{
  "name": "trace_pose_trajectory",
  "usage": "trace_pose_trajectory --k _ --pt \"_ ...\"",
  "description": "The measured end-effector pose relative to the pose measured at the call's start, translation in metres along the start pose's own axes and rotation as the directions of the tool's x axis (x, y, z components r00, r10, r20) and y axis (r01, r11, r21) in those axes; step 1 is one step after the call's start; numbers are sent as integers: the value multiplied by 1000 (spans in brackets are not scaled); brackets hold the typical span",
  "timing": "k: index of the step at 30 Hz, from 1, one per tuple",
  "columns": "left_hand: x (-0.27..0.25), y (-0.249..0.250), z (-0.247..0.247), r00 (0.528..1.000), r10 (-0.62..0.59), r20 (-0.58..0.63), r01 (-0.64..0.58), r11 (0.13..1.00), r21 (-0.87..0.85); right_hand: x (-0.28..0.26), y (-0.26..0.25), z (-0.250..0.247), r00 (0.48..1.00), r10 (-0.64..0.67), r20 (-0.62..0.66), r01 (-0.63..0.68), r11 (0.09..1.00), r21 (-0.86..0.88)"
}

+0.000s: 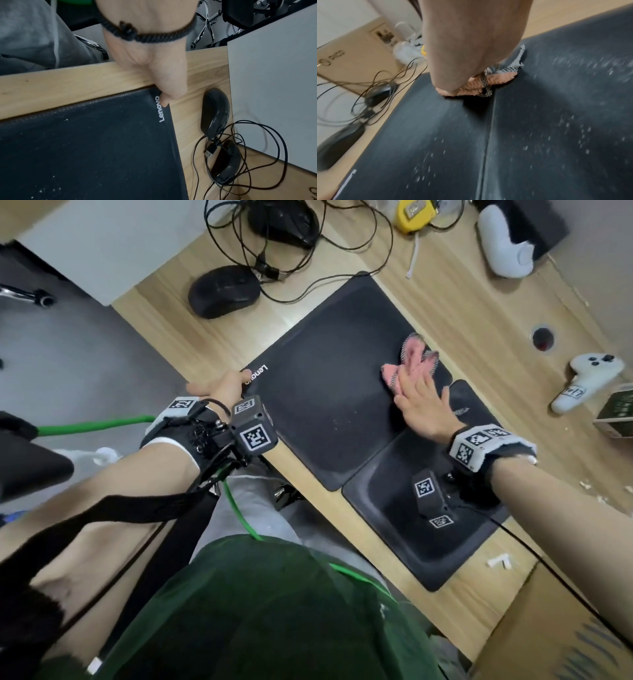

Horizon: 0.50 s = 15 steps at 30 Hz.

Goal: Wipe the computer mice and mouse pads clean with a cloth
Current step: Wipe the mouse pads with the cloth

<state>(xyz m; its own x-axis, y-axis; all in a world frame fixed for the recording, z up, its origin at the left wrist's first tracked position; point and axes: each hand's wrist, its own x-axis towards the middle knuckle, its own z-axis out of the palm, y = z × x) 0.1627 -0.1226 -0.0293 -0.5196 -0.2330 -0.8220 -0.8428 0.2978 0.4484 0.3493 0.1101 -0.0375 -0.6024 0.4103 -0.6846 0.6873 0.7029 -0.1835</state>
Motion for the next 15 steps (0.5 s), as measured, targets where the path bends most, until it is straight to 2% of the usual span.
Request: trace_pose_trajectory --k 3,6,8,10,12,14,15 --pt "2 -1 1 1000 24 -4 -24 1000 6 1 3 -19 1000 -20 0 20 1000 20" --pt "5 -1 2 999 25 -25 -23 999 47 -1 -3 -33 970 -112 -215 106 994 -40" --pt "8 0 -1 1000 16 -27 -13 996 89 1 -6 -35 960 -119 -254 116 993 -27" --pt "4 4 -5 1000 23 16 -26 983 179 6 -7 -38 957 -15 -289 40 996 81" --pt "1 6 -6 998 49 35 -56 967 249 11 -7 -42 923 118 -367 -30 971 238" --pt "6 4 -4 995 40 92 -70 933 354 12 -8 -41 896 185 -404 -74 959 274" --pt "7 3 -3 995 32 96 -64 933 355 11 -10 -38 893 195 -406 -89 960 266"
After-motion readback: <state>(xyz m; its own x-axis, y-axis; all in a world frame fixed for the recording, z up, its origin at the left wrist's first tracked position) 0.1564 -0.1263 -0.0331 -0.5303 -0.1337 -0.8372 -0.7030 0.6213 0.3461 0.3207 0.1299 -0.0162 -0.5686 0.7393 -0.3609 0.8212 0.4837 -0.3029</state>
